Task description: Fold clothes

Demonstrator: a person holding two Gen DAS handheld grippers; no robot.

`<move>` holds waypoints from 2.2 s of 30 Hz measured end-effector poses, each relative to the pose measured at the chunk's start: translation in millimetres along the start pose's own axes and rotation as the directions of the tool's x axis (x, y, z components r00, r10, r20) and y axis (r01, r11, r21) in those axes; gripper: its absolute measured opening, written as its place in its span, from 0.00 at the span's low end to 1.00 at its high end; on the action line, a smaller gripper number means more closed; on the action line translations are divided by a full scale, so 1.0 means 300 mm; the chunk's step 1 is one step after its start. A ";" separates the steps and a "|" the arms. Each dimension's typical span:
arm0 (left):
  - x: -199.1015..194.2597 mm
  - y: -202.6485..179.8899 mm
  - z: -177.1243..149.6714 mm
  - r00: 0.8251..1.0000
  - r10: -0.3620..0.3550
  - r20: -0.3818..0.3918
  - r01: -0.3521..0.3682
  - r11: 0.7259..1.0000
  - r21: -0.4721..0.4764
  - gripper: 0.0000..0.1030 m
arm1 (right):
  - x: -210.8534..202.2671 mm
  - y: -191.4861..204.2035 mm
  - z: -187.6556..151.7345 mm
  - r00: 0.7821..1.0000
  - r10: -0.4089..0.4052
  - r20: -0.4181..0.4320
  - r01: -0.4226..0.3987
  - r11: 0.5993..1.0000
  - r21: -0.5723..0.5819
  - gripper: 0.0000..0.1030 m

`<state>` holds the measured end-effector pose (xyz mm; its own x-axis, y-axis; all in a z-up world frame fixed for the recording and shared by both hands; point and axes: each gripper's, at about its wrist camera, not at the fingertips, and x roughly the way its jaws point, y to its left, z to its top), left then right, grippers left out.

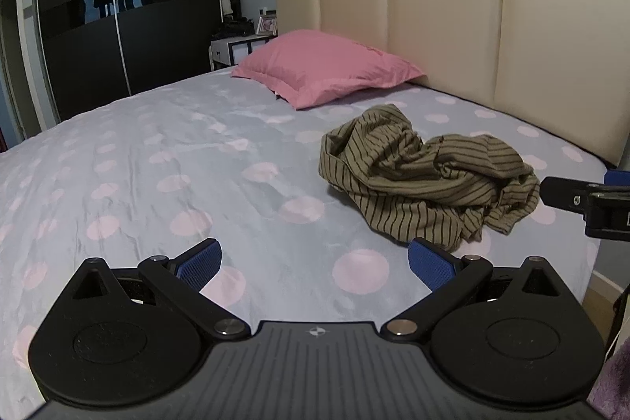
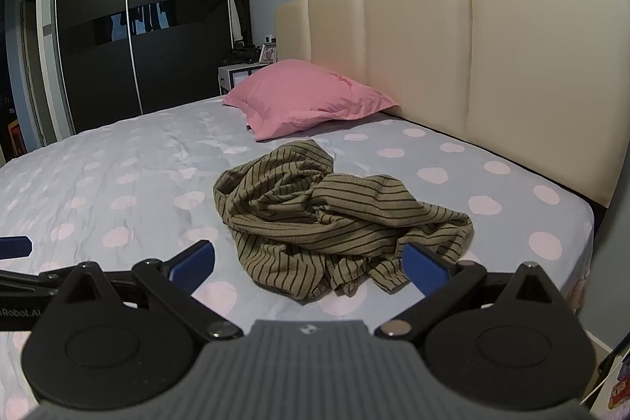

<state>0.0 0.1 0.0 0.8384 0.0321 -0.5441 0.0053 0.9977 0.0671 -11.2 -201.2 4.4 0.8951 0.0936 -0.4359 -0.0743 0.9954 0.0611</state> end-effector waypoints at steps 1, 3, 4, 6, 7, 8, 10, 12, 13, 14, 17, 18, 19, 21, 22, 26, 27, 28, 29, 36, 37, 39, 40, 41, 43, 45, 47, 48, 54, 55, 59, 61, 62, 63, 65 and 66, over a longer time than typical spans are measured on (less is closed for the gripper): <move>-0.001 0.002 0.000 1.000 0.002 0.003 -0.002 1.000 0.001 1.00 | 0.002 0.000 0.001 1.000 0.001 -0.004 -0.001 1.000 0.005 0.99; -0.005 0.011 0.000 1.000 0.001 0.012 -0.001 1.000 -0.002 1.00 | 0.005 0.000 0.002 1.000 0.002 -0.013 -0.002 1.000 0.014 0.99; -0.009 0.010 -0.006 1.000 0.006 0.017 -0.006 1.000 0.004 1.00 | 0.006 0.000 0.002 1.000 0.002 -0.017 -0.002 1.000 0.018 0.99; -0.014 -0.019 -0.020 1.000 0.026 0.016 -0.027 0.999 0.040 1.00 | 0.010 0.000 0.004 1.000 0.004 -0.025 -0.003 1.000 0.027 0.99; -0.008 -0.029 -0.015 1.000 0.031 0.004 -0.031 0.998 0.048 1.00 | 0.009 0.002 0.004 1.000 0.005 -0.027 -0.004 0.999 0.033 0.99; -0.008 -0.023 -0.011 1.000 0.024 -0.006 -0.024 0.999 0.039 1.00 | 0.007 0.001 0.003 1.000 0.010 -0.024 -0.008 0.999 0.044 0.99; -0.006 -0.009 0.006 1.000 0.015 -0.025 -0.014 0.999 0.030 1.00 | 0.010 -0.005 0.000 1.000 0.011 -0.020 -0.011 0.999 0.044 0.99; 0.013 -0.009 0.004 0.999 0.009 -0.037 -0.009 1.000 0.025 1.00 | 0.006 0.003 -0.002 1.000 0.009 -0.019 -0.009 0.999 0.032 0.99; 0.013 -0.009 0.003 0.999 0.010 -0.038 -0.009 1.000 0.024 1.00 | 0.007 0.003 -0.002 1.000 0.011 -0.020 -0.010 1.000 0.030 0.99; 0.015 -0.011 0.003 0.999 0.013 -0.039 -0.012 1.000 0.022 1.00 | 0.009 0.005 -0.002 1.000 0.011 -0.021 -0.010 1.000 0.028 0.99; 0.018 -0.011 0.003 0.999 0.013 -0.041 -0.012 1.000 0.016 1.00 | 0.011 0.013 -0.004 1.000 0.008 -0.021 -0.008 1.000 0.023 0.99; 0.020 -0.011 0.003 0.999 0.013 -0.042 -0.012 1.000 0.015 1.00 | 0.011 0.011 -0.003 1.000 0.007 -0.021 -0.007 1.000 0.023 0.99; 0.019 -0.008 0.003 0.999 0.012 -0.042 -0.011 1.000 0.014 1.00 | 0.011 0.010 -0.002 1.000 0.006 -0.021 -0.006 1.000 0.023 0.99; 0.019 -0.009 0.004 0.999 0.011 -0.042 -0.010 1.000 0.012 1.00 | 0.011 0.010 -0.003 1.000 0.006 -0.022 -0.005 1.000 0.025 0.99; 0.018 -0.008 0.004 0.999 0.011 -0.042 -0.011 1.000 0.010 1.00 | 0.012 0.010 -0.003 1.000 0.006 -0.023 -0.006 1.000 0.026 0.99; 0.016 -0.001 -0.002 0.999 0.008 -0.042 -0.007 1.000 0.009 1.00 | 0.014 0.011 -0.006 1.000 0.008 -0.026 -0.008 1.000 0.024 0.99; 0.016 -0.002 -0.002 0.999 0.008 -0.043 -0.007 1.000 0.009 1.00 | 0.015 0.010 -0.007 1.000 0.008 -0.025 -0.008 1.000 0.023 0.99; 0.015 -0.001 -0.002 0.999 0.008 -0.043 -0.007 1.000 0.009 1.00 | 0.017 0.009 -0.007 1.000 0.009 -0.025 -0.008 1.000 0.023 0.99; 0.014 -0.001 -0.002 0.999 0.007 -0.043 -0.007 1.000 0.009 1.00 | 0.018 0.008 -0.007 1.000 0.009 -0.026 -0.008 1.000 0.024 0.99; 0.011 -0.001 -0.003 0.999 -0.006 -0.045 0.007 1.000 0.012 1.00 | 0.021 0.015 -0.010 0.999 0.009 -0.031 -0.008 1.000 0.018 0.99; 0.010 0.000 -0.004 0.999 -0.007 -0.045 0.008 1.000 0.013 1.00 | 0.022 0.017 -0.011 0.999 0.009 -0.032 -0.008 1.000 0.017 0.99; 0.009 -0.001 -0.004 0.999 -0.008 -0.045 0.009 1.000 0.014 1.00 | 0.021 0.021 -0.012 0.999 0.009 -0.032 -0.008 1.000 0.015 0.99; 0.009 -0.001 -0.004 0.999 -0.009 -0.045 0.009 1.000 0.014 1.00 | 0.021 0.022 -0.012 0.999 0.008 -0.032 -0.008 1.000 0.014 0.99; 0.008 -0.001 -0.004 0.999 -0.011 -0.045 0.012 1.000 0.016 1.00 | 0.022 0.023 -0.012 0.999 0.008 -0.032 -0.007 1.000 0.013 0.99; 0.005 0.002 -0.005 0.999 -0.014 -0.046 0.015 1.000 0.016 1.00 | 0.023 0.024 -0.012 0.999 0.008 -0.034 -0.008 1.000 0.012 0.99; 0.004 0.003 -0.005 0.999 -0.013 -0.046 0.014 1.000 0.016 1.00 | 0.023 0.026 -0.013 0.999 0.008 -0.036 -0.008 1.000 0.010 0.99; 0.005 0.004 -0.005 0.999 -0.012 -0.048 0.013 1.000 0.016 1.00 | 0.023 0.032 -0.012 0.999 0.007 -0.037 -0.006 1.000 0.009 0.99; 0.007 0.002 -0.002 0.999 -0.013 -0.049 0.013 1.000 0.016 1.00 | 0.023 0.035 -0.012 0.999 0.006 -0.037 -0.006 1.000 0.009 0.99; 0.011 -0.004 -0.002 0.998 -0.014 -0.053 0.015 1.000 0.019 1.00 | 0.023 0.036 -0.014 0.999 0.007 -0.039 -0.007 1.000 0.009 0.99; 0.012 -0.005 -0.003 0.998 -0.014 -0.054 0.015 1.000 0.019 1.00 | 0.023 0.035 -0.014 0.999 0.007 -0.039 -0.007 1.000 0.008 0.99; 0.014 -0.006 -0.004 0.998 -0.014 -0.057 0.015 1.000 0.018 1.00 | 0.024 0.030 -0.014 0.999 0.009 -0.041 -0.009 1.000 0.010 0.99; 0.015 -0.005 -0.006 0.998 -0.015 -0.058 0.016 1.000 0.019 1.00 | 0.024 0.029 -0.015 0.999 0.010 -0.041 -0.010 1.000 0.010 0.99; 0.015 -0.006 -0.007 0.998 -0.015 -0.059 0.016 1.000 0.020 1.00 | 0.024 0.028 -0.015 0.999 0.011 -0.042 -0.010 1.000 0.009 0.99; 0.016 -0.007 -0.007 0.998 -0.015 -0.060 0.016 1.000 0.020 1.00 | 0.024 0.029 -0.016 0.999 0.011 -0.043 -0.011 1.000 0.008 0.99; 0.017 -0.009 -0.008 0.998 -0.015 -0.061 0.016 1.000 0.021 1.00 | 0.025 0.030 -0.016 0.999 0.012 -0.046 -0.012 1.000 0.006 0.99; 0.017 -0.009 -0.007 0.998 -0.016 -0.062 0.017 1.000 0.021 1.00 | 0.025 0.030 -0.016 0.999 0.012 -0.047 -0.012 1.000 0.005 0.99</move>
<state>3.0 -2.2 -4.6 0.8027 0.0201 -0.5961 0.0313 0.9966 0.0758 -7.3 -191.4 -2.7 0.8726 0.1068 -0.4767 -0.0828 0.9940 0.0711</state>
